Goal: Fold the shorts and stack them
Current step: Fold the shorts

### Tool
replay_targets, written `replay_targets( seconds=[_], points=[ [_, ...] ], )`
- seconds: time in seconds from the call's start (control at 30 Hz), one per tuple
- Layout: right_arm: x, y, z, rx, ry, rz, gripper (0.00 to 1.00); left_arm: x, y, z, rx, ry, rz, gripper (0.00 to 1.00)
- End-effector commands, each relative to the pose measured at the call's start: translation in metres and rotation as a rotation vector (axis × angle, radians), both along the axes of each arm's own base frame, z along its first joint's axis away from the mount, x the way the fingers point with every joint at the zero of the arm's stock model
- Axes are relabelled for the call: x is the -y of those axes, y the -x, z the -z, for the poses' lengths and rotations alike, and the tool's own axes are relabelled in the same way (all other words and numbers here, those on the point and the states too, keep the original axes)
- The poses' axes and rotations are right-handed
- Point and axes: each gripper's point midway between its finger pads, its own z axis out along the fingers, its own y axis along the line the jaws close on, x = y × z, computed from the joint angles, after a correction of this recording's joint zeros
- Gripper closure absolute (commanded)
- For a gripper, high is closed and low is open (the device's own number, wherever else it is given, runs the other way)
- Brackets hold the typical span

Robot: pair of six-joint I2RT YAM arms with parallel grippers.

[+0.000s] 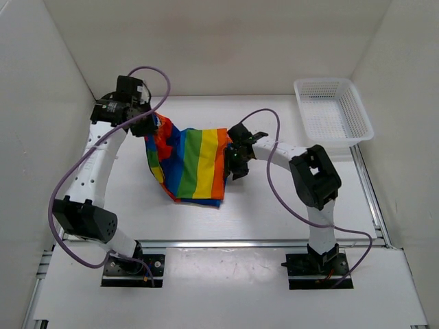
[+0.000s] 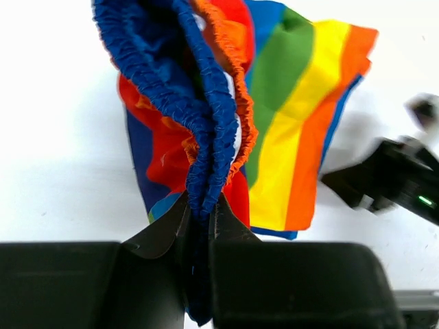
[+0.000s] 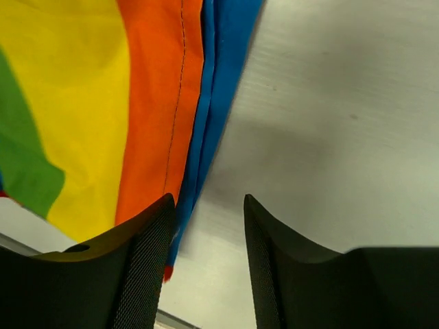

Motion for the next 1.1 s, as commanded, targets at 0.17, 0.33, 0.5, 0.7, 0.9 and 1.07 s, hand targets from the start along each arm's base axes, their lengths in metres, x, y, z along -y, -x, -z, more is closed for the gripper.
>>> replay_targets(
  seconds=[0.17, 0.33, 0.5, 0.7, 0.9, 1.07],
  points=[
    [-0.026, -0.010, 0.028, -0.042, -0.046, -0.007, 0.79, 0.062, -0.001, 0.001, 0.006, -0.058, 0.103, 0.90],
    [-0.026, -0.009, 0.035, -0.049, -0.051, 0.012, 1.00, 0.126, 0.010, 0.025, -0.030, -0.052, 0.220, 0.90],
    [-0.025, -0.002, 0.044, -0.082, -0.052, 0.014, 1.00, 0.189, 0.021, 0.037, -0.004, -0.028, 0.345, 0.90],
    [-0.016, -0.004, 0.041, -0.082, -0.057, 0.040, 1.00, 0.213, 0.026, 0.068, -0.072, -0.040, 0.374, 0.90],
    [0.008, -0.005, 0.017, -0.024, -0.049, 0.088, 0.57, 0.213, 0.022, 0.061, -0.050, -0.038, 0.367, 0.90],
    [0.045, -0.006, -0.015, 0.054, -0.015, 0.146, 0.31, 0.213, 0.023, 0.066, -0.066, -0.047, 0.367, 0.90]
  ],
)
